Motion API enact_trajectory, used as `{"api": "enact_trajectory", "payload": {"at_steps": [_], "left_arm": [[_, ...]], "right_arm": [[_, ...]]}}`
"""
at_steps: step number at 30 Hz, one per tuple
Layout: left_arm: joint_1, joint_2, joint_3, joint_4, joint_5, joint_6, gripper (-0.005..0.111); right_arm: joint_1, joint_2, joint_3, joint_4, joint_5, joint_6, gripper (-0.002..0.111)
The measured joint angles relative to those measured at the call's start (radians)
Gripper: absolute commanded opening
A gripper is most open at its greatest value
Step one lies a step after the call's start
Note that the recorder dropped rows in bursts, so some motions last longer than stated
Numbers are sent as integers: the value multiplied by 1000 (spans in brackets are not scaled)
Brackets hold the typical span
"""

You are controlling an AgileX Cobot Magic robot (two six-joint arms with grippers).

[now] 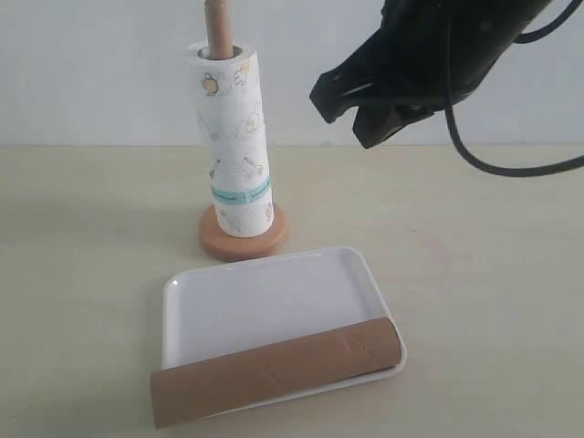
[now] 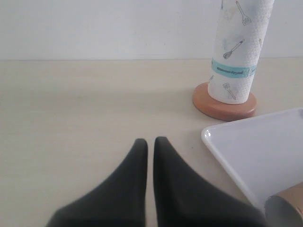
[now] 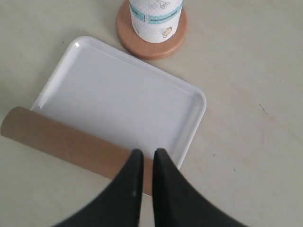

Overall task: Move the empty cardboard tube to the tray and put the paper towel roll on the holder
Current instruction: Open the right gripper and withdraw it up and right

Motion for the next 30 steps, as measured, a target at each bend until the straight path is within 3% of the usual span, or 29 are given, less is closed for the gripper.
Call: {"api": "enact_trajectory", "payload": {"at_steps": [9, 14, 16, 19, 30], "left_arm": [[0, 0, 0, 0, 2, 0, 4], [0, 0, 0, 0, 2, 0, 4], [0, 0, 0, 0, 2, 0, 4], [0, 0, 0, 0, 2, 0, 4], [0, 0, 0, 0, 2, 0, 4]], "right_arm": [[0, -1, 0, 14, -6, 5, 7], [0, -126, 14, 14, -83, 5, 7], [0, -257, 108, 8, -211, 5, 7], [0, -520, 418, -36, -488, 5, 7], [-6, -1137, 1249, -50, -1060, 5, 7]]}}
